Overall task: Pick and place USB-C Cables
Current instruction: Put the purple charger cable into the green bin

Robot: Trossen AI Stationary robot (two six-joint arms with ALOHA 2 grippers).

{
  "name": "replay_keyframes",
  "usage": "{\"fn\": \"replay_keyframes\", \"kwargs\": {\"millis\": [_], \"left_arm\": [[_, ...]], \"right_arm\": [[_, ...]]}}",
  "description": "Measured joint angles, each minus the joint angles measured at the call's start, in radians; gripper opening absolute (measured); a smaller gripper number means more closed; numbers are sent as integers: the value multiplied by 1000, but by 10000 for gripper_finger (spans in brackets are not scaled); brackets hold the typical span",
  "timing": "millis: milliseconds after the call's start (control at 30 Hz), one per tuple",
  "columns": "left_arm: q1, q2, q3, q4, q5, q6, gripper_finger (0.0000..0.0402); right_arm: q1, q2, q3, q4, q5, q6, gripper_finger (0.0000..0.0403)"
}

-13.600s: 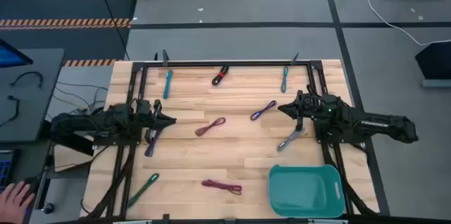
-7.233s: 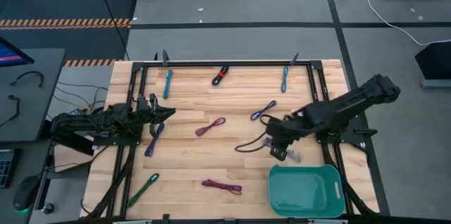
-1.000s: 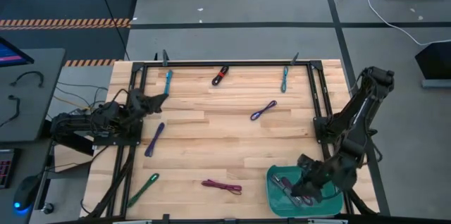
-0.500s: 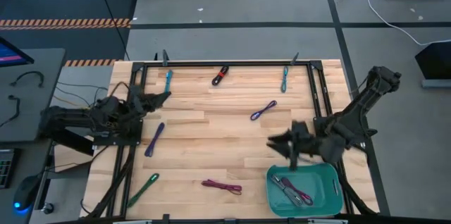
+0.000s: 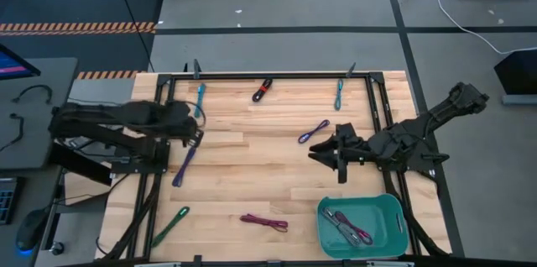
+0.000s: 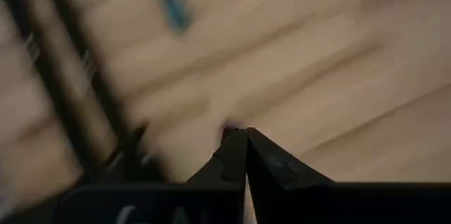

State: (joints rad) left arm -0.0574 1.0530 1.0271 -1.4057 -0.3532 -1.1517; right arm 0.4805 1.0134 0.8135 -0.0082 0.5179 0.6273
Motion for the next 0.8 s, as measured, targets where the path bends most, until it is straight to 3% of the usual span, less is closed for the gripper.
{"fn": "replay_keyframes", "kwargs": {"millis": [100, 333, 467, 633, 800], "left_arm": [[19, 50, -84, -10, 120, -46, 23], [58, 91, -347, 297, 281, -83, 83], [79, 111, -464, 414, 238, -131, 137], [89, 113, -577, 599, 208, -196, 191], [86, 117, -616, 726, 198, -192, 184]], "right_arm": [[0, 6, 0, -3, -11, -17, 126], [-7, 28, 0, 14, 32, 24, 126], [-7, 35, 0, 10, 44, -2, 126], [-40, 45, 0, 12, 142, -37, 126], [-84, 50, 0, 11, 127, -29, 126]]}}
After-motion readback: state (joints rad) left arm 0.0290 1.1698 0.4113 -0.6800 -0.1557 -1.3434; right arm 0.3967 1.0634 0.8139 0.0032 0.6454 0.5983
